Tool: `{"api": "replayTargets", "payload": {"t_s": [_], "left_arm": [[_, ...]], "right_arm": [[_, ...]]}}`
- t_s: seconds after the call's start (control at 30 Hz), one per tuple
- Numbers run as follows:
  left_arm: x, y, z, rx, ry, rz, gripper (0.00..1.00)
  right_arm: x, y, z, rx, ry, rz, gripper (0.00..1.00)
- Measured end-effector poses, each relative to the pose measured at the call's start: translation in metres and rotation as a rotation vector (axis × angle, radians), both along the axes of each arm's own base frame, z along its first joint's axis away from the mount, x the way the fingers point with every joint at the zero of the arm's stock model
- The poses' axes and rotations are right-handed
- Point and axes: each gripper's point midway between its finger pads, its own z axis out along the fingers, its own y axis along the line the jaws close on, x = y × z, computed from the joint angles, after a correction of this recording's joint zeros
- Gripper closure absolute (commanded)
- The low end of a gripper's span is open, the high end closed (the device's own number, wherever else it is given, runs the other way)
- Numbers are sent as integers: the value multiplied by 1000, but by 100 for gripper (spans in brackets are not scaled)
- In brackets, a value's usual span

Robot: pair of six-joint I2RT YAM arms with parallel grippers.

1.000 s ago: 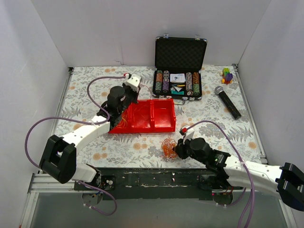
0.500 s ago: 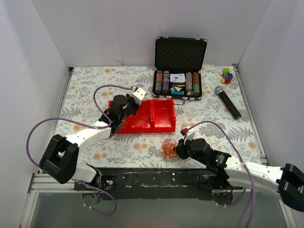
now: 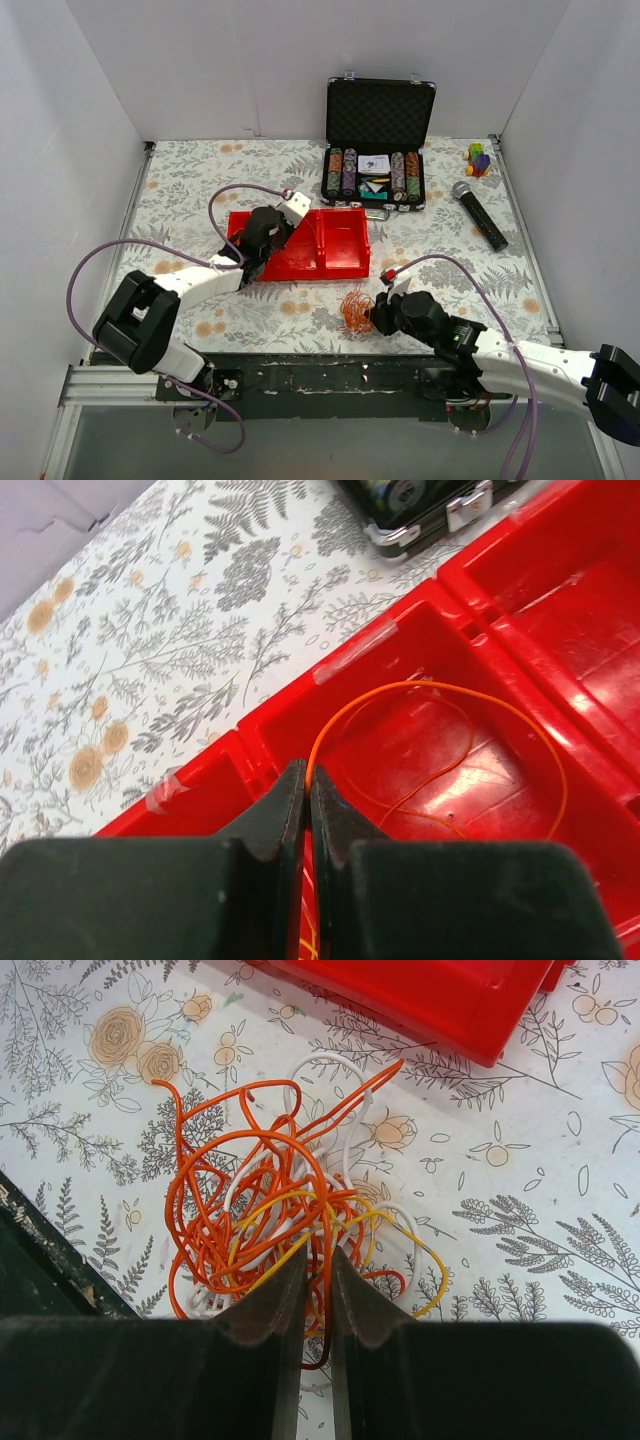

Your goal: Untangle the cables

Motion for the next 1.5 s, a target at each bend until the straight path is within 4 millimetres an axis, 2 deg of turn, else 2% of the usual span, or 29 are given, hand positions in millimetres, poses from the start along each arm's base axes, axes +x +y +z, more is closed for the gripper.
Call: {"api": "replayTargets", "payload": {"t_s": [0.37,0.53,0.8,0.97,1.13,1.2,1.3,1.4,1.5], "left_arm": [[-2,18,-13,43,50,81,100],[-2,7,-17,83,48,36,100],[-19,-37,-16,135,4,-145,100],[-22,-42,-34,172,35,-180,97],[-25,-44,-45,185,65,-201,84],[-27,-45,-47,183,77,-210,67],[-31,-48,-50,177,107,-232,56],[-29,-53,-43,160,129,-242,47],[-21,-60,-23,127,147,-249,40]], "right_arm": [[0,0,0,0,0,0,79],[0,0,0,1,0,0,79],[0,0,-1,-3,2,-1,79],[0,0,-1,-1,2,-2,79],[0,0,0,0,1,-4,79],[0,0,0,0,1,-4,79],[0,0,0,0,1,-4,79],[0,0,0,-1,1,-4,79],[0,0,0,-1,1,-4,78]]}}
